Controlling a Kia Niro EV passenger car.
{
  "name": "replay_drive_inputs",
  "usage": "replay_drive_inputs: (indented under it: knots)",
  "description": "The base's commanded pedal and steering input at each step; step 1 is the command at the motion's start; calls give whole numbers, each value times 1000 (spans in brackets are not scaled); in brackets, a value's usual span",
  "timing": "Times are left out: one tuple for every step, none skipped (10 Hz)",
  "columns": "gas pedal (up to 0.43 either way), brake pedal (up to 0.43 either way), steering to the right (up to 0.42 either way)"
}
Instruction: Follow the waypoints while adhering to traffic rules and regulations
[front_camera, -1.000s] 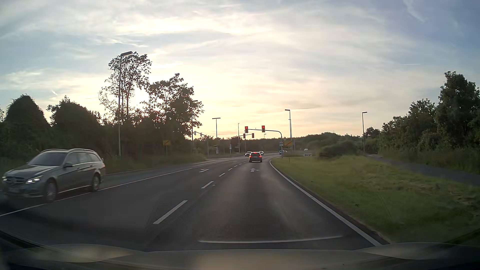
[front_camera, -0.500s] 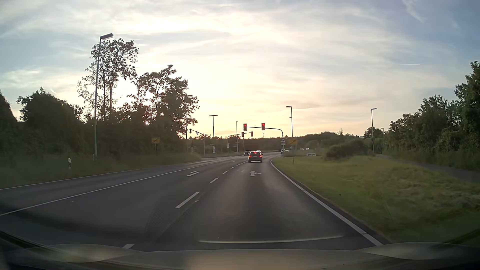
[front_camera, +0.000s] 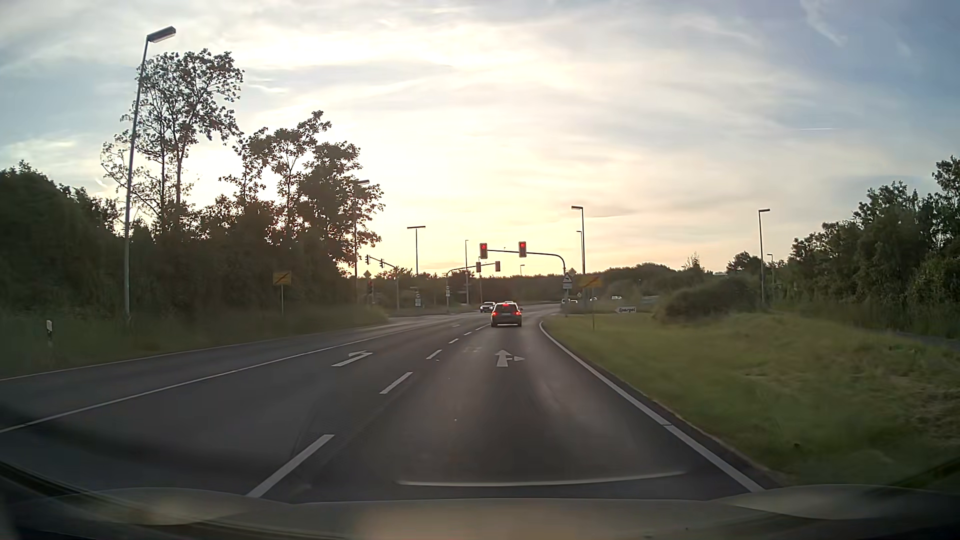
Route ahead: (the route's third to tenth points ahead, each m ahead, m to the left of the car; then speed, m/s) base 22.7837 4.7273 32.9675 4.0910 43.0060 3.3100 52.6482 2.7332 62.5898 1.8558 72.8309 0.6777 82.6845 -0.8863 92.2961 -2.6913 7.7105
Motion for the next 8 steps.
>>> replay_drive_inputs:
  knots:
    - [0,171,15]
    - [0,165,14]
    - [0,165,12]
    - [0,159,10]
    - [0,159,9]
    - [0,159,10]
    - [0,159,9]
    - [0,159,10]
